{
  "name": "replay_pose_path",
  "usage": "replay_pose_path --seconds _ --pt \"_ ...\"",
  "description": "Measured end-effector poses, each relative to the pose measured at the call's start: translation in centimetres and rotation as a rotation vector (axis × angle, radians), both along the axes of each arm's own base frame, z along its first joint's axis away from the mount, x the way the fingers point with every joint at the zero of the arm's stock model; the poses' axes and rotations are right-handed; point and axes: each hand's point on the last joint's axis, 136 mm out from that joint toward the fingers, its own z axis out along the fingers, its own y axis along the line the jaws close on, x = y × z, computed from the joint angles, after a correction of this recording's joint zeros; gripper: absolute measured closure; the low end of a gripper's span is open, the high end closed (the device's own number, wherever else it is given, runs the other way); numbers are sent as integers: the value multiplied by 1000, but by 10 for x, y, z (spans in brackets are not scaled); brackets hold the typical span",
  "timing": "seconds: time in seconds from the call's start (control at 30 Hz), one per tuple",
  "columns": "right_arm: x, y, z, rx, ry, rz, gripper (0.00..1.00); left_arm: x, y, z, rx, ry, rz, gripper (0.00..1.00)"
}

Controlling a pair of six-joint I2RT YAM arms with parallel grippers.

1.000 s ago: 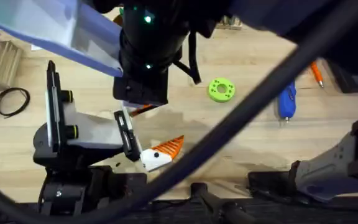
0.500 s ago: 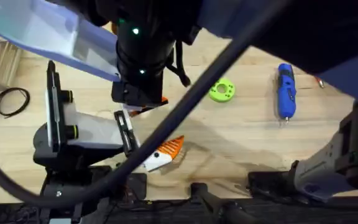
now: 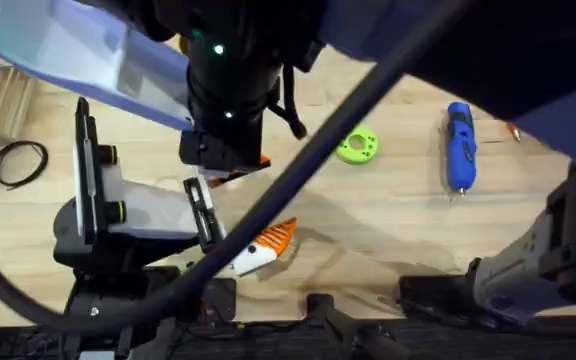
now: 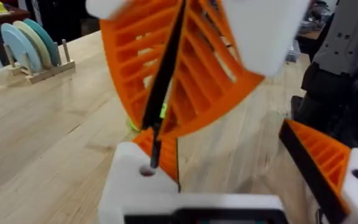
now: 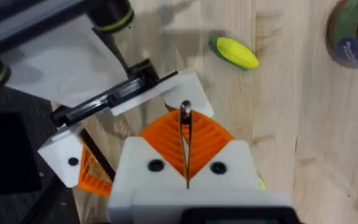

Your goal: Pick up the gripper from the table and insert it into the empty holder that is missing its gripper. Then pick up a screw, insert it into the mounting hole, and use the screwdriver to tighten it. Finally, clean up the table by picking up the vegetable and placing it into the bucket.

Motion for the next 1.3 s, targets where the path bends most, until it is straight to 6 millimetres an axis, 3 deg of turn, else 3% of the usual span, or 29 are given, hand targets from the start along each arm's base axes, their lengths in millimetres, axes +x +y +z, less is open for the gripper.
replay_pose_path --seconds 1.3 --pt "7 1 -8 -26 -20 -20 995 -1 0 0 -2 5 -3 16"
